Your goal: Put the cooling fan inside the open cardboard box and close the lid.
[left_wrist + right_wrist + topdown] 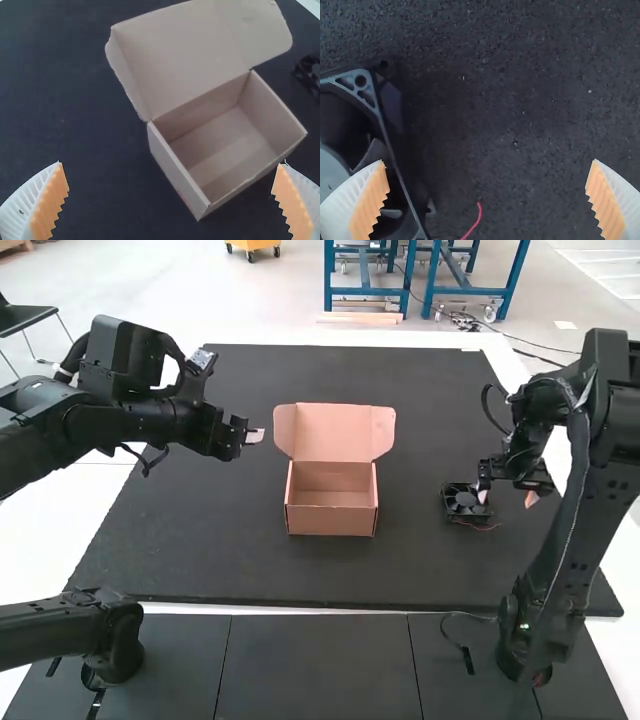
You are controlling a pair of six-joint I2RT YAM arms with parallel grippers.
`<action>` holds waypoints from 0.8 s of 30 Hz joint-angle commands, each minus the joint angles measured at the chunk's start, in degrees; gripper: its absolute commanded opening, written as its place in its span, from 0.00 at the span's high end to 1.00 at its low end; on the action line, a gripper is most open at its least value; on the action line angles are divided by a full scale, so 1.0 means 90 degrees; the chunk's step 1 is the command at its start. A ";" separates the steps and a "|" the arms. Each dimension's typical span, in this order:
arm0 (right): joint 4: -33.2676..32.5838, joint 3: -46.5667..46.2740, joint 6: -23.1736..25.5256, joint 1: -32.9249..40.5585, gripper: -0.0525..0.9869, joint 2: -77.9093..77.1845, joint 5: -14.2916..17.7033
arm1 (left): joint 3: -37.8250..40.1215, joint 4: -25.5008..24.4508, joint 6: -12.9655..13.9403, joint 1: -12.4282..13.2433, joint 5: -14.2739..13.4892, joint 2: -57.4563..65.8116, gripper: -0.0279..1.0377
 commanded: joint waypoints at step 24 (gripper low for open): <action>-0.0534 0.0315 -0.0043 0.0012 0.84 0.0312 -0.0883 | 0.0278 0.0059 0.0009 0.0035 -0.0037 -0.0062 0.07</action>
